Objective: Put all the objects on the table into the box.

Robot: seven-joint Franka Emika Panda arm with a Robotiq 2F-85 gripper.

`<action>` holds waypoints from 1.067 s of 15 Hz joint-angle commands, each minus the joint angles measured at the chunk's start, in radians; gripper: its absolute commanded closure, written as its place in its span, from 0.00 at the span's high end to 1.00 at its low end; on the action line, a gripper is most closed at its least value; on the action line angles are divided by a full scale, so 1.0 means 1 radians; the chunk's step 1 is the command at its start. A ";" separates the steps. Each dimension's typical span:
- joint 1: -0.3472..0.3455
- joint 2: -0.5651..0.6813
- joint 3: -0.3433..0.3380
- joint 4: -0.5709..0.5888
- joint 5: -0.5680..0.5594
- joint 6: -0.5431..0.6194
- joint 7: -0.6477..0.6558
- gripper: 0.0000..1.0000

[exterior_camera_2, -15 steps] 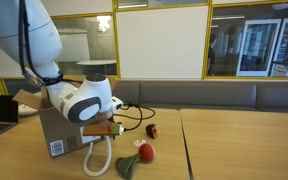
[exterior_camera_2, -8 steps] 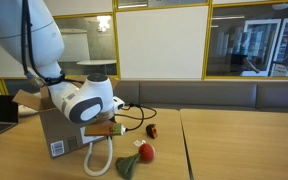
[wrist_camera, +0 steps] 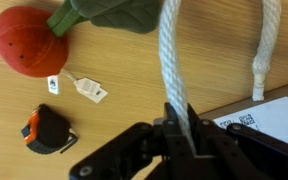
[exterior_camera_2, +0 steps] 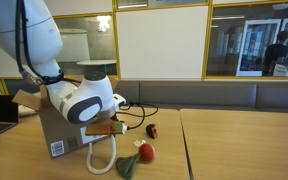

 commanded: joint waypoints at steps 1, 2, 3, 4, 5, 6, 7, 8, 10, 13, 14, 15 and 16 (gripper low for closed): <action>0.048 -0.159 -0.037 -0.124 -0.012 0.062 0.022 0.12; 0.068 -0.186 -0.057 -0.144 -0.025 0.072 0.036 0.12; -0.019 -0.233 0.017 -0.189 -0.202 0.109 0.183 0.12; 0.118 -0.253 -0.106 -0.194 -0.110 0.107 0.114 0.12; 0.144 -0.285 -0.136 -0.219 -0.169 0.122 0.179 0.12; 0.183 -0.307 -0.179 -0.237 -0.200 0.138 0.207 0.12; 0.232 -0.312 -0.230 -0.245 -0.248 0.163 0.255 0.12; 0.276 -0.317 -0.282 -0.250 -0.295 0.181 0.296 0.12; 0.357 -0.291 -0.374 -0.231 -0.353 0.216 0.359 0.12; 0.502 -0.236 -0.520 -0.175 -0.350 0.211 0.407 0.10; 0.553 -0.219 -0.571 -0.152 -0.336 0.191 0.428 0.10; 0.610 -0.200 -0.627 -0.128 -0.323 0.165 0.459 0.09; 0.673 -0.179 -0.690 -0.104 -0.319 0.135 0.501 0.09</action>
